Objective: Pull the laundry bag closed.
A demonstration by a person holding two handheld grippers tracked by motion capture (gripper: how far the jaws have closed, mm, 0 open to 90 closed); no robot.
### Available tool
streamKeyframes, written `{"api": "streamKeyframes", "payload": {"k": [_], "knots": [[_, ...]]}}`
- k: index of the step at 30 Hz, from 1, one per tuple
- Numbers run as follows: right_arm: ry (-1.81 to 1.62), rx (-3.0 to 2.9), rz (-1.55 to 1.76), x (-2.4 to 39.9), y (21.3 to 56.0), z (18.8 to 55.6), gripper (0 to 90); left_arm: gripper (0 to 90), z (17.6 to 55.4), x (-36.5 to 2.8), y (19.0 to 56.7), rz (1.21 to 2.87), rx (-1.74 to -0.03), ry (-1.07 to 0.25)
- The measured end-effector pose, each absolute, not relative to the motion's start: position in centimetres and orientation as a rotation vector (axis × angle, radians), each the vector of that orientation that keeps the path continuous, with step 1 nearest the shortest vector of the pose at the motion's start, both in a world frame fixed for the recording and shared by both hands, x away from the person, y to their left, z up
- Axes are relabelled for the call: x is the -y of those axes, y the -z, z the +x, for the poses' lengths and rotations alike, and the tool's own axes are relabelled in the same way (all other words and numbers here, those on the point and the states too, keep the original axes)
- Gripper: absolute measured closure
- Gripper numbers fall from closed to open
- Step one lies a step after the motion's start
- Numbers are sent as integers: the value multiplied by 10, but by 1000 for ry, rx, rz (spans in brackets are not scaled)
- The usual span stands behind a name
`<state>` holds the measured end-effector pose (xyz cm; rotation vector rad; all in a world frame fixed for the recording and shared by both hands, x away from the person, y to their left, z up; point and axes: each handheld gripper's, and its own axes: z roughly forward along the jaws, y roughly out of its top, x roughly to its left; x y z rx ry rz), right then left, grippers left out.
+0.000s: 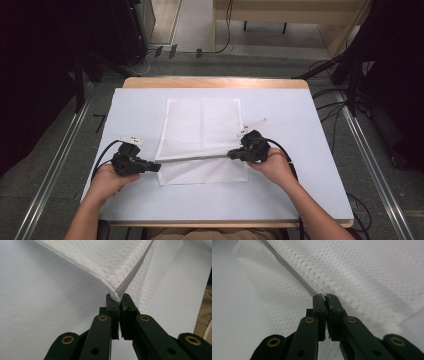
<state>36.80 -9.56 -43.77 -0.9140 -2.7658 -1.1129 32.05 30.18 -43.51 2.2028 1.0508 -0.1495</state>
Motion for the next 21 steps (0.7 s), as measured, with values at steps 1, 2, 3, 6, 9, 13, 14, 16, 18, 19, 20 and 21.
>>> {"api": "streamKeyframes", "payload": {"k": [1, 2, 3, 6, 9, 13, 14, 16, 18, 19, 20, 21], "knots": [[1119, 2762, -918, 97, 438, 368, 884, 879, 320, -302, 435, 2203, -1051, 149], [1116, 2764, -920, 98, 438, 368, 884, 879, 320, -302, 435, 2200, -1051, 154], [1121, 2762, -915, 99, 438, 367, 883, 879, 320, -303, 435, 2203, -1052, 153], [1129, 2766, -902, 101, 437, 366, 883, 878, 320, -302, 435, 2198, -1048, 153], [1124, 2767, -909, 103, 437, 365, 883, 879, 320, -301, 434, 2203, -1039, 153], [1117, 2778, -910, 107, 437, 365, 883, 879, 320, -304, 434, 2200, -1048, 157], [1110, 2780, -918, 109, 437, 365, 883, 880, 319, -304, 434, 2200, -1050, 155], [1113, 2777, -923, 112, 437, 365, 884, 880, 319, -305, 434, 2198, -1051, 153], [1115, 2768, -931, 115, 437, 364, 883, 880, 319, -305, 434, 2198, -1048, 153], [1117, 2775, -933, 116, 437, 364, 884, 881, 320, -305, 434, 2199, -1048, 153], [1112, 2772, -938, 117, 437, 364, 884, 880, 320, -305, 435, 2201, -1048, 155], [1113, 2775, -941, 118, 437, 364, 883, 880, 320, -305, 435, 2201, -1050, 155]]}}
